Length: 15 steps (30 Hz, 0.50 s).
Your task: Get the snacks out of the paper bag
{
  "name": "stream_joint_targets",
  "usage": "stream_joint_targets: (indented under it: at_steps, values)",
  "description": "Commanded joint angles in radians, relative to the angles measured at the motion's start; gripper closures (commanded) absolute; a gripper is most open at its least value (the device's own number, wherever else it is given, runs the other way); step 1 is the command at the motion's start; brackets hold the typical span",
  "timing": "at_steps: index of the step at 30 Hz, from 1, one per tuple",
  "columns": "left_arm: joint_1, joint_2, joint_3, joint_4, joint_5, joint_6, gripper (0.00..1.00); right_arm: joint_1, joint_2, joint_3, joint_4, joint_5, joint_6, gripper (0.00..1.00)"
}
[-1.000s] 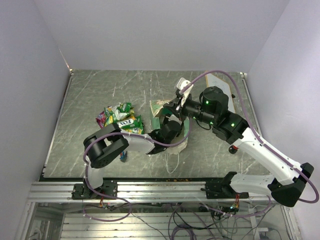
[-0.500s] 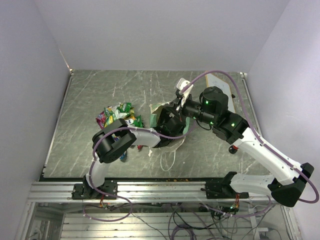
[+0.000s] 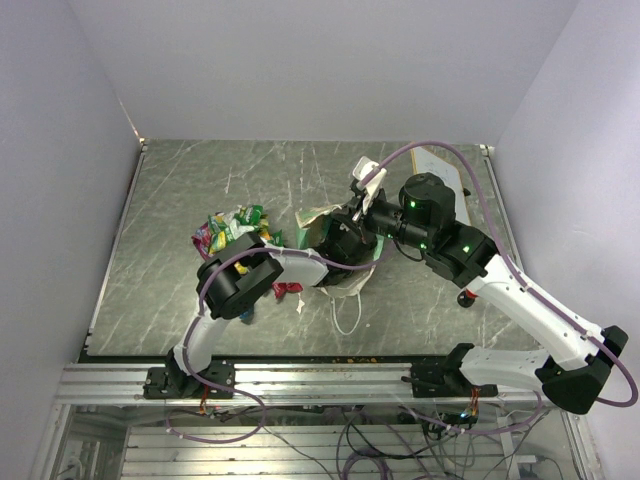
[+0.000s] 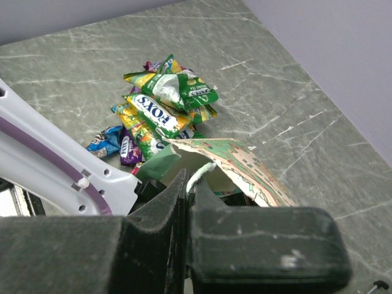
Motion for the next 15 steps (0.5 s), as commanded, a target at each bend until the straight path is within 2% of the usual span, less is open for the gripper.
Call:
stream_joint_targets:
  at_steps: [1,5,10,15]
  values:
    - [0.041,0.002,-0.006,-0.101,0.084,0.013,0.55,0.013,-0.026,0.028,0.041,-0.026,0.005,1.00]
    - [0.044,-0.056,0.007,-0.104,0.127,0.019,0.74,0.011,-0.024,0.035,0.030,-0.001,-0.023,1.00]
    - [0.042,-0.152,-0.005,-0.086,0.252,0.000,0.86,0.012,-0.025,0.060,0.015,0.070,-0.075,1.00]
    - [0.041,-0.245,-0.056,-0.084,0.368,-0.045,0.89,0.012,-0.017,0.093,0.005,0.181,-0.115,1.00]
